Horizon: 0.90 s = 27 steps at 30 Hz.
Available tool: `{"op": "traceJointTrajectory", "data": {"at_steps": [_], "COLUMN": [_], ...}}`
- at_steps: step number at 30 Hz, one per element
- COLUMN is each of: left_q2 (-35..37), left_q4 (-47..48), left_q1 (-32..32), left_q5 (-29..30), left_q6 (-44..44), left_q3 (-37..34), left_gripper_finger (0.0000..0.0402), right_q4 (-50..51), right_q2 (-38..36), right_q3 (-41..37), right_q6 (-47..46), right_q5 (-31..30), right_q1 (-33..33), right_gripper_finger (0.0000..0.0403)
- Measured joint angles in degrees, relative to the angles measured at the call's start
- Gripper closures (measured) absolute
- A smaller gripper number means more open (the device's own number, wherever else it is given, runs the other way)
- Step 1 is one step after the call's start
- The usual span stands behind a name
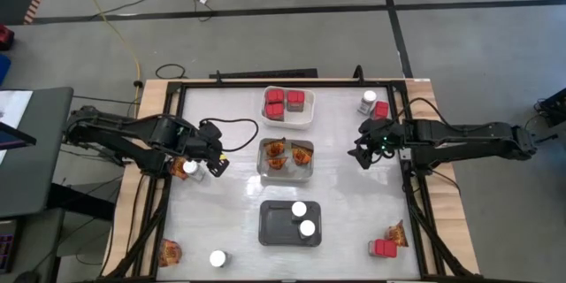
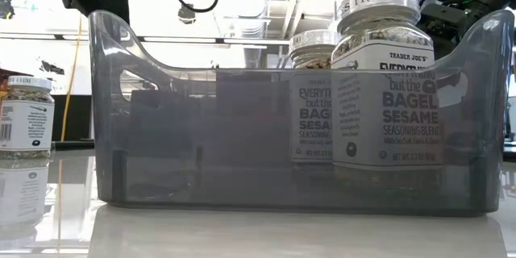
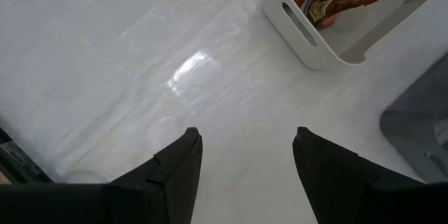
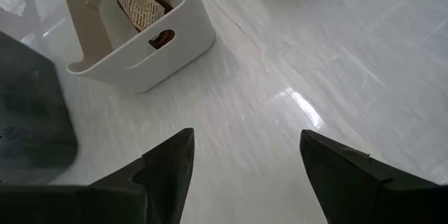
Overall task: Sort spices by type
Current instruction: Put the white seasoning bottle into the black bin
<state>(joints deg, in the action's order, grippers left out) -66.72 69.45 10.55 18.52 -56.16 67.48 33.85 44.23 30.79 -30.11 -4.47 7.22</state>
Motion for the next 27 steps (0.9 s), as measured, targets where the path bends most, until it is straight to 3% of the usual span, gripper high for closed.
{"op": "traceJointTrajectory", "data": {"at_steps": [4,9,21,27], "left_q2": [0.0,0.5,3.9,6.8], "left_q4": [0.2,1.8,20.4,20.6], "left_q1": [0.0,0.1,0.1,-0.6], "left_q5": [-0.6,-2.0,-1.4,-2.9], "left_q6": [-7.2,-8.2,-19.5,-21.2], "left_q3": [0.0,0.0,0.0,-5.9], "left_gripper_finger": [0.0187,0.0187,0.0187,0.0187], "right_q4": [0.0,0.0,-0.3,-0.5], "right_q2": [0.0,0.0,0.0,0.0], "right_q3": [0.0,0.0,0.0,0.0], "right_q6": [0.2,0.1,-4.8,-8.0], "right_q5": [0.0,0.0,0.0,-0.1], "right_q1": [0.0,0.0,0.0,0.0], "right_gripper_finger": [0.0117,0.0117,0.0117,0.0117]}}
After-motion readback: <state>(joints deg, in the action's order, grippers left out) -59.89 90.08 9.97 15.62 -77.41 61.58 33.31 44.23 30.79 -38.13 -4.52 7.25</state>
